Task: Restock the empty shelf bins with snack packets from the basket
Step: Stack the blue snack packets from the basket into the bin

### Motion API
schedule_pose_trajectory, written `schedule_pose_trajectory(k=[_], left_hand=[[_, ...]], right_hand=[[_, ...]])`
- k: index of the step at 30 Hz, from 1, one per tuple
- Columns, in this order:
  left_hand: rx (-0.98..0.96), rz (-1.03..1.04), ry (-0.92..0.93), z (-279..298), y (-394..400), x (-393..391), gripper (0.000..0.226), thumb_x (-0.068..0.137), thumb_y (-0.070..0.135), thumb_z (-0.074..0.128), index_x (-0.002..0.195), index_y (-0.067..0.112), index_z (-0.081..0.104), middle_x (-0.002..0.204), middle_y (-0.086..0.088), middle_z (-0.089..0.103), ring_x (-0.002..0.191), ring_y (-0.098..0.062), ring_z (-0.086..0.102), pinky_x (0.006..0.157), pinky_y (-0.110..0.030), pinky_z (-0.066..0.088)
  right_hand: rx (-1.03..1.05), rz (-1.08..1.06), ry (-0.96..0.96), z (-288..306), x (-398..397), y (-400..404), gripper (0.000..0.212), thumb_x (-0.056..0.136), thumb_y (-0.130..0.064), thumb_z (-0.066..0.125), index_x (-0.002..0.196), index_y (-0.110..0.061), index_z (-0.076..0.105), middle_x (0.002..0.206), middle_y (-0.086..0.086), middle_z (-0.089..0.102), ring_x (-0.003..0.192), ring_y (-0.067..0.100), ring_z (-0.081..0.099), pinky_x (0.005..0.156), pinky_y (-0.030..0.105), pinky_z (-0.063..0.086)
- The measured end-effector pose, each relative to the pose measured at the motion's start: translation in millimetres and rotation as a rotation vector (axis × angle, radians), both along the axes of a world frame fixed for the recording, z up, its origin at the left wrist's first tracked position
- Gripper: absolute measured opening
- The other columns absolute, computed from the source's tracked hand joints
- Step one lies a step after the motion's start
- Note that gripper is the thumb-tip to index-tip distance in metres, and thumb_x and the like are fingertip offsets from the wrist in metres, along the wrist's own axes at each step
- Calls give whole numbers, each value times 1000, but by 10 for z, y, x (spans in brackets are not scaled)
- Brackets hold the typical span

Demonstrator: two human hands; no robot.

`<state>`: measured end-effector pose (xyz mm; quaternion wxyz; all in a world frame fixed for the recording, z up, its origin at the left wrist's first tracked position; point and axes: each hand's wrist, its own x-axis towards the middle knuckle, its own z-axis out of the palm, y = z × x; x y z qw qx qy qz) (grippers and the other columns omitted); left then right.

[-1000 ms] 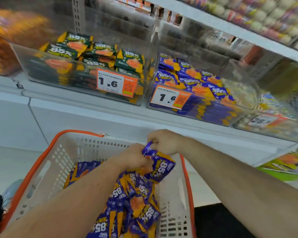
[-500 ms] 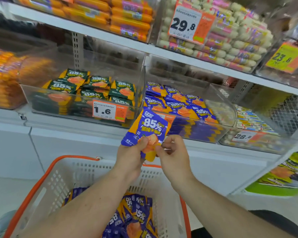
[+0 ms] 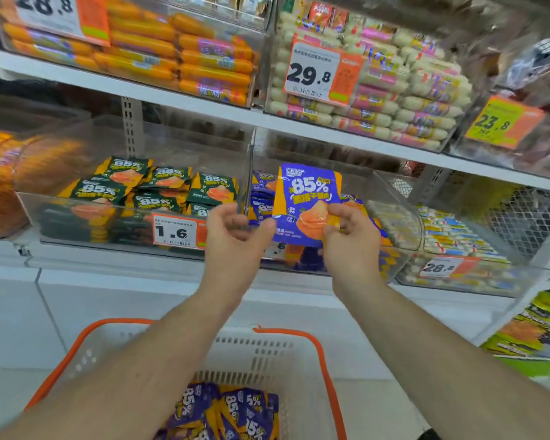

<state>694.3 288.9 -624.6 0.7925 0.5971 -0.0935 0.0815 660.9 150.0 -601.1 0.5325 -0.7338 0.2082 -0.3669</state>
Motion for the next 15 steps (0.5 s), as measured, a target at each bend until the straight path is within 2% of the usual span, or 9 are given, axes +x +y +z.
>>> schedule_pose_trajectory(k=[2, 5, 8, 10, 11, 13, 14, 15], left_hand=[[287, 120, -226, 153, 14, 161, 51, 82, 15, 74, 125, 16, 46, 104, 7, 46, 74, -4, 55, 69, -20, 48], [696, 222, -452, 320, -54, 444, 51, 84, 15, 66, 131, 13, 46, 125, 0, 40, 107, -16, 52, 88, -31, 46], [985, 214, -468, 343, -187, 701, 60, 87, 23, 61, 142, 12, 38, 145, -2, 30, 120, -23, 49, 95, -39, 45], [1093, 170, -370, 275, -238, 793, 64, 89, 26, 58, 145, 15, 30, 148, -2, 29, 117, -27, 54, 86, -40, 46], [1132, 159, -319, 225, -256, 822, 66, 89, 27, 57, 146, 16, 26, 148, -2, 30, 113, -29, 57, 80, -40, 46], [1171, 181, -284, 154, -274, 847, 67, 90, 29, 56, 147, 19, 22, 149, -2, 31, 109, -29, 60, 73, -37, 43], [1170, 195, -288, 136, -278, 857, 68, 89, 29, 56, 147, 20, 21, 150, -1, 31, 108, -28, 60, 72, -36, 41], [1158, 206, -297, 128, -277, 867, 68, 89, 29, 56, 147, 20, 22, 150, 0, 32, 107, -28, 61, 72, -36, 41]], right_hand=[[16, -23, 33, 150, 213, -248, 39, 77, -6, 50, 82, -41, 66, 97, 1, 71, 81, 23, 67, 76, 44, 57], [98, -3, 98, 362, 479, -551, 36, 82, 4, 53, 100, -24, 67, 100, 9, 68, 65, 20, 60, 54, 32, 51], [116, -10, 210, 479, 689, -756, 36, 86, 8, 53, 117, -8, 64, 93, 12, 61, 55, 14, 42, 43, 22, 34], [79, -6, 284, 489, 817, -852, 33, 90, 7, 50, 118, -4, 63, 79, 7, 56, 53, 13, 39, 36, 17, 32], [56, 7, 314, 475, 892, -915, 32, 91, 6, 50, 119, -2, 63, 77, 5, 56, 54, 12, 42, 36, 15, 34], [45, 58, 348, 467, 1059, -999, 32, 93, 1, 51, 124, -1, 61, 93, 10, 64, 64, 13, 54, 44, 13, 42], [12, 64, 376, 454, 1146, -1036, 32, 95, -1, 51, 125, -1, 60, 111, 14, 65, 79, 17, 62, 51, 10, 46], [-70, 48, 448, 422, 1239, -1105, 33, 96, -3, 49, 128, -3, 59, 125, 13, 62, 100, 22, 64, 64, 10, 50]])
